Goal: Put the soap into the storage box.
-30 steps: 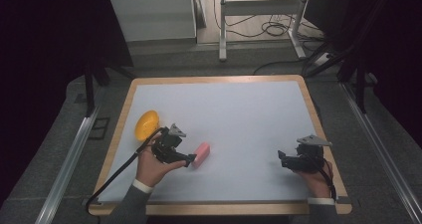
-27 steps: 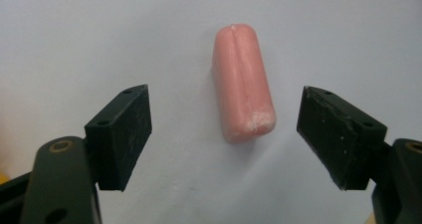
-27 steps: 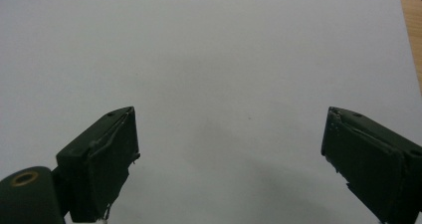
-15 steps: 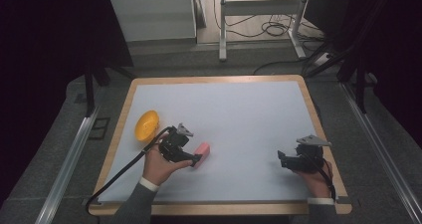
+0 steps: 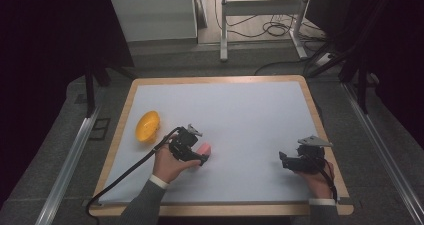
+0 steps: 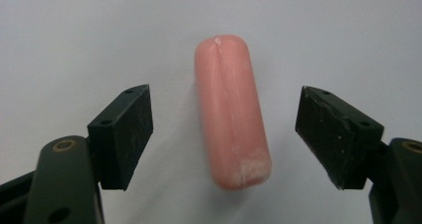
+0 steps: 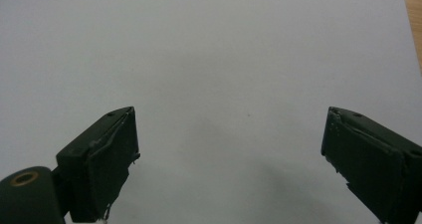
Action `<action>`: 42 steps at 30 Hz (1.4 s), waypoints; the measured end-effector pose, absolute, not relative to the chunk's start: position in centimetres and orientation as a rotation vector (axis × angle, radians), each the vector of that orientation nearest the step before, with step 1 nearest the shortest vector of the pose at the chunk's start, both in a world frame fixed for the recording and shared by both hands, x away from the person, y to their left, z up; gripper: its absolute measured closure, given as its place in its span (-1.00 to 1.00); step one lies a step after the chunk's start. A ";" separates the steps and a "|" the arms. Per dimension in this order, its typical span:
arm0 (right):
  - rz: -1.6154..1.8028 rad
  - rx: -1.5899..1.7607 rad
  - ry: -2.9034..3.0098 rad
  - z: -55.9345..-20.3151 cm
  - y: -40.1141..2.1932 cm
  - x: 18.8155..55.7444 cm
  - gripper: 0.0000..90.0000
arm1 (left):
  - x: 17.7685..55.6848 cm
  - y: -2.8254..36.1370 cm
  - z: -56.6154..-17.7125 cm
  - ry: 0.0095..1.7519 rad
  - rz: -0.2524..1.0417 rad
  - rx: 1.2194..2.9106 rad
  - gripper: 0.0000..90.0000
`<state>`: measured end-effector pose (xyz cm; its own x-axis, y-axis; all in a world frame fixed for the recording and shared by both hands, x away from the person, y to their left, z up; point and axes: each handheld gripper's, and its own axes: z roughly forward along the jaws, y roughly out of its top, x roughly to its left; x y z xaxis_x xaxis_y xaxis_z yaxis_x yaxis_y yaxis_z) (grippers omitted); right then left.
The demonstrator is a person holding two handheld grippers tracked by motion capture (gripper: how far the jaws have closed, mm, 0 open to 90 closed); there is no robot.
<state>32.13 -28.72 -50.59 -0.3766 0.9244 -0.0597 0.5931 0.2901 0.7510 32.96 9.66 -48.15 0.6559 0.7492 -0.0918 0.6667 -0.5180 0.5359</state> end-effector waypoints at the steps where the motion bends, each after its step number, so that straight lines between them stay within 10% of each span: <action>1: 0.890 1.353 2.072 -50.6 -28.7 32.1 -0.83 | 33.1 9.6 -48.3 1.103 0.200 2.337 -0.45; 28: 0.881 1.356 2.069 -50.7 -28.7 32.2 -0.83 | 33.7 8.6 -50.4 1.163 0.199 2.338 0.33; 42: 0.898 1.354 2.061 -50.4 -28.8 32.1 -0.83 | 32.8 9.5 -48.6 1.096 0.235 2.302 0.33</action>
<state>32.09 -28.80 -50.41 -0.3719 0.9265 -0.0579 0.5883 0.2834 0.7573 32.81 9.50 -48.55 0.6483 0.7568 -0.0835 0.6560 -0.4996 0.5657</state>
